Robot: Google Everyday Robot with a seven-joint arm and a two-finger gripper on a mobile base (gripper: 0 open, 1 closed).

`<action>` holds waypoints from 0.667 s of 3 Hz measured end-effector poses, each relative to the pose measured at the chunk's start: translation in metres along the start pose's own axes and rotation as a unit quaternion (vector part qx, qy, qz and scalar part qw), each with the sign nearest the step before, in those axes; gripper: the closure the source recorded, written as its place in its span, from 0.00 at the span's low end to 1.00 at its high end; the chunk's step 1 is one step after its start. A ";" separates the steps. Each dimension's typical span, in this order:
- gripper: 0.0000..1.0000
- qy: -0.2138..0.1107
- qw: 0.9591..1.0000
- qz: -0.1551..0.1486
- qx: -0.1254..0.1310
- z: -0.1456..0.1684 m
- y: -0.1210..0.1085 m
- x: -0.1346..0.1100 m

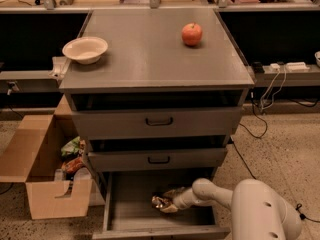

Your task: Pick orange can from bottom drawer and place on counter

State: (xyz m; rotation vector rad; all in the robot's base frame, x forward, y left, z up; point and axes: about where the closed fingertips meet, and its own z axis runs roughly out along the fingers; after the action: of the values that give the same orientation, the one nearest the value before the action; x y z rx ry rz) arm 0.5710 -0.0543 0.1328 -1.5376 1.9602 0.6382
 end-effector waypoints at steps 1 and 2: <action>0.88 -0.009 1.000 0.000 -0.006 0.001 0.000 0.002; 1.00 -0.050 0.999 -0.008 -0.015 -0.010 -0.001 -0.006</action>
Offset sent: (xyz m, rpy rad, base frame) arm 0.0000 -0.0105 0.0369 0.2116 -0.0441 0.0730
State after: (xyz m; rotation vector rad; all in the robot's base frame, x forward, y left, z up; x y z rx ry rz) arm 0.5717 -0.0568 0.1442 -1.5076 1.8710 0.7259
